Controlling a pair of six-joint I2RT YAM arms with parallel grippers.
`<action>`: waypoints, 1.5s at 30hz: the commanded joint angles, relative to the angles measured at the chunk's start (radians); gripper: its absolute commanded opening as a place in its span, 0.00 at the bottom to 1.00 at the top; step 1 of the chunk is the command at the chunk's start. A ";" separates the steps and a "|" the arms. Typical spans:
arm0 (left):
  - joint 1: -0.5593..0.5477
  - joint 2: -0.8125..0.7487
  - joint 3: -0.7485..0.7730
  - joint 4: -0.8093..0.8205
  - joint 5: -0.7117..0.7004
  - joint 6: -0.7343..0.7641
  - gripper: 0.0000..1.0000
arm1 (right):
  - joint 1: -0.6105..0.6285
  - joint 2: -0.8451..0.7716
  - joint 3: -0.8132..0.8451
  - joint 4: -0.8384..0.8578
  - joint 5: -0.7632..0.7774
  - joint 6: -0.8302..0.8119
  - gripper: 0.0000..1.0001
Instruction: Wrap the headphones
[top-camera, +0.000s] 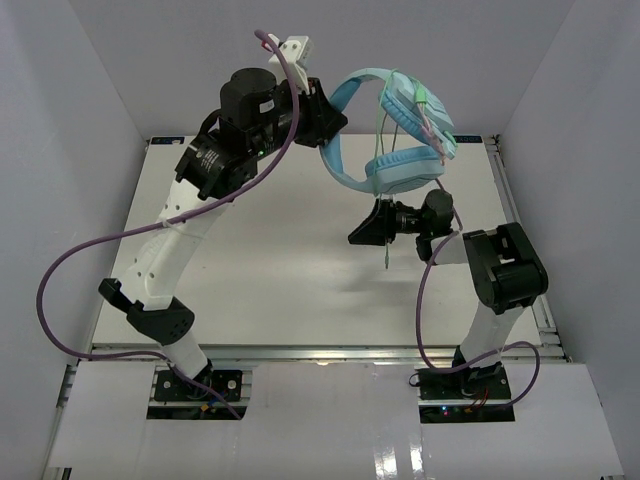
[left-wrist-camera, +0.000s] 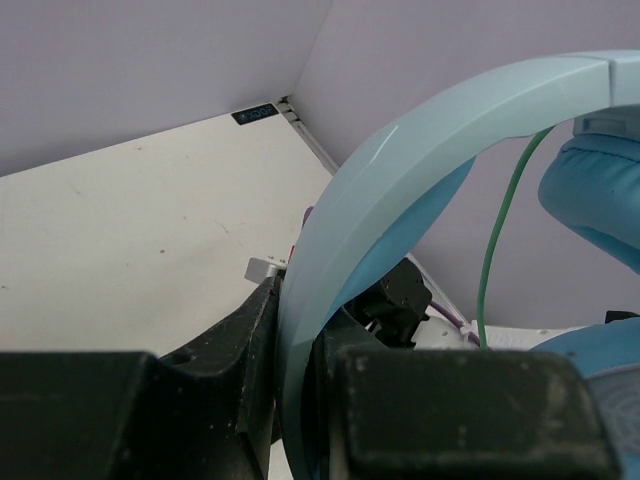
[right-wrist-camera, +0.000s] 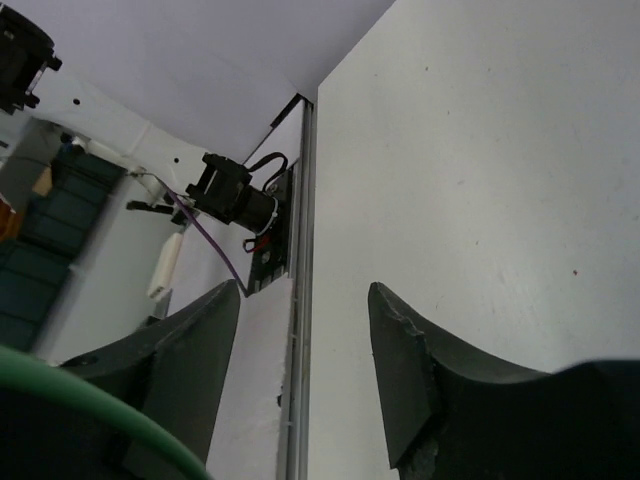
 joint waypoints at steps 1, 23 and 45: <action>-0.002 -0.023 0.055 0.035 -0.133 -0.055 0.00 | -0.003 0.024 -0.063 0.659 0.007 0.165 0.54; 0.036 -0.175 -0.283 0.177 -0.607 -0.117 0.00 | 0.120 -0.601 -0.108 -1.103 0.490 -1.235 0.08; 0.184 -0.157 -0.646 0.467 -0.088 -0.626 0.00 | 0.402 -0.667 0.195 -1.856 0.917 -1.682 0.08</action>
